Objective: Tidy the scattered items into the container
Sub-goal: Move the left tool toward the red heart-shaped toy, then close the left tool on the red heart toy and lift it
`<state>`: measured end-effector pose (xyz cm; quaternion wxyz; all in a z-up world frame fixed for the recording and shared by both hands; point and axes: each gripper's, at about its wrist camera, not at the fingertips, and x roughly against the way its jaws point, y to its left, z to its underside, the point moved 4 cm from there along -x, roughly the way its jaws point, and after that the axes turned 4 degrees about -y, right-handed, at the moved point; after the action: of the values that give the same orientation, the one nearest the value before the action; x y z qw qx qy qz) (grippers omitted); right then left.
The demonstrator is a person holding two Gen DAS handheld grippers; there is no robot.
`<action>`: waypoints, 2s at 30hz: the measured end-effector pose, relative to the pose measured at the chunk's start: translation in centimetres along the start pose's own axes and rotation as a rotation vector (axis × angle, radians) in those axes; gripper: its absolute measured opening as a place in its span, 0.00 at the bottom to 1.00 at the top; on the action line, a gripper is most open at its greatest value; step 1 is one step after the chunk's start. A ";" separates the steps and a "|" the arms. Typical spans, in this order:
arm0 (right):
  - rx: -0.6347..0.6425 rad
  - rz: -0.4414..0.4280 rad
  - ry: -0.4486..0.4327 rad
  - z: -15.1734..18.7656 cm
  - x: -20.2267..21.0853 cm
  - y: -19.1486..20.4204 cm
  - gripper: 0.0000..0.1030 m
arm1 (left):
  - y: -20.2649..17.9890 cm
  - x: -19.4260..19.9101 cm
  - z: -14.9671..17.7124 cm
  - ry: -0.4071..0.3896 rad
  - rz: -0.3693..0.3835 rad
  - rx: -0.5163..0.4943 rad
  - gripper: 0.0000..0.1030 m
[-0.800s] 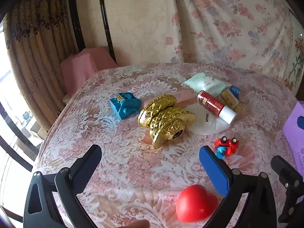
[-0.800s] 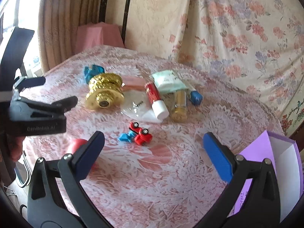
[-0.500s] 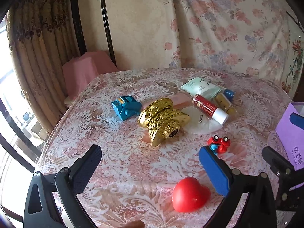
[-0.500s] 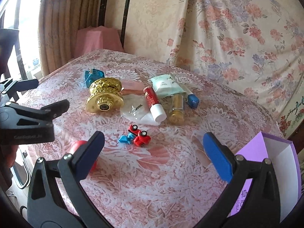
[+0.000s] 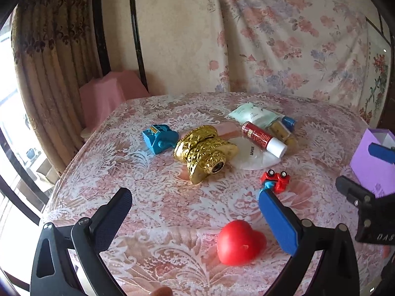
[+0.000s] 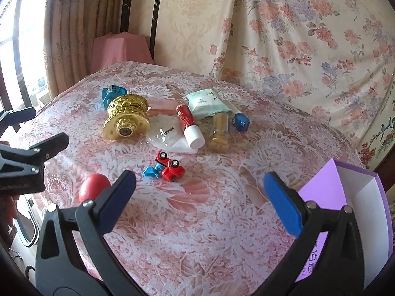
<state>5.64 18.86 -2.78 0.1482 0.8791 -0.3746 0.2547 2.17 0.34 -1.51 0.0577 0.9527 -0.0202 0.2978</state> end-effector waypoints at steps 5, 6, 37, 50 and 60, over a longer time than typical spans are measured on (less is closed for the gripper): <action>0.000 0.002 0.013 0.7 -0.2 -0.4 1.00 | 0.0 -0.7 0.6 0.072 0.127 0.039 1.00; 0.001 0.002 0.016 0.9 -0.2 -0.4 1.00 | 0.0 -0.6 0.9 0.074 0.128 0.039 1.00; -0.055 -0.008 0.126 5.9 -3.3 -3.4 1.00 | -3.6 -2.2 5.6 0.184 0.004 -0.050 1.00; -0.041 -0.009 0.167 6.3 -5.0 -2.8 1.00 | -6.3 -7.1 7.6 0.291 0.075 -0.066 1.00; -0.028 -0.003 0.186 6.2 -6.0 -1.9 1.00 | -5.4 -8.3 8.8 0.323 0.106 -0.031 0.90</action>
<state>5.58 20.90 -11.37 0.1950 0.8500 -0.3614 0.3300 0.67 4.66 -13.98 0.0593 0.8890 -0.0653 0.4493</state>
